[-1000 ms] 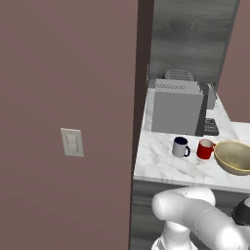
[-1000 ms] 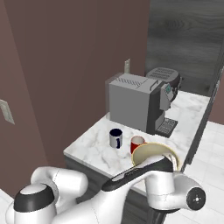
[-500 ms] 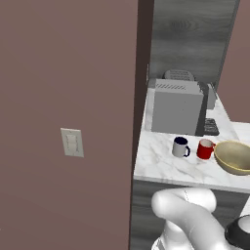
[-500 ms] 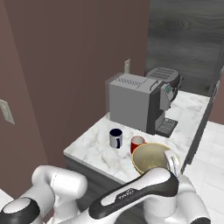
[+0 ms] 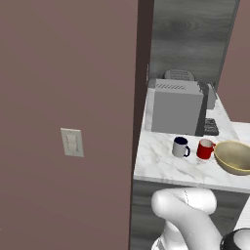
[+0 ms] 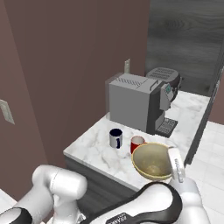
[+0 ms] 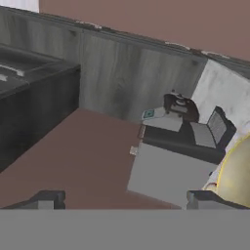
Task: Clear the mugs and bowl far away from the sink.
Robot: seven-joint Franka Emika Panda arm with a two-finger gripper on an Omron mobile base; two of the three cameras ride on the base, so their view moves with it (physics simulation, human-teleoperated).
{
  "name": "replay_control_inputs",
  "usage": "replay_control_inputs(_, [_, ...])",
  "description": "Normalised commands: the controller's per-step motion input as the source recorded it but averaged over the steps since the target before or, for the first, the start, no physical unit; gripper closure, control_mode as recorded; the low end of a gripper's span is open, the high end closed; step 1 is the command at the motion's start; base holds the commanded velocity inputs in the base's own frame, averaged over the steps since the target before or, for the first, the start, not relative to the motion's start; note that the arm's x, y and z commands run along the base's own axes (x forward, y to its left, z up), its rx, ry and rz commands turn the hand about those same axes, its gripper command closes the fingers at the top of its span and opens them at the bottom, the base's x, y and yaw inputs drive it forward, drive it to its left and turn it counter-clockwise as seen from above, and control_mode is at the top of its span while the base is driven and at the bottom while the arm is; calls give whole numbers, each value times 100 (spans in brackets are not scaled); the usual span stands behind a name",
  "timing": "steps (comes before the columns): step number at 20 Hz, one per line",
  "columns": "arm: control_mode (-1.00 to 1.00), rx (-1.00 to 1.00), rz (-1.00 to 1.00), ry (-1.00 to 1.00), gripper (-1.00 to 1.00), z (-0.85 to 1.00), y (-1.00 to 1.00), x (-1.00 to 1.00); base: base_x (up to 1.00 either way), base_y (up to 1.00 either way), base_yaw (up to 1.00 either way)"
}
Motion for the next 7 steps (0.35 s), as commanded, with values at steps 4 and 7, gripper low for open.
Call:
replay_control_inputs(4, [-100, 0, 0, -6, -100, 74, -8, -18, 0, 0, 0])
replay_control_inputs(7, [-100, 0, 0, -1, -100, 80, -10, -20, 0, 0, 0])
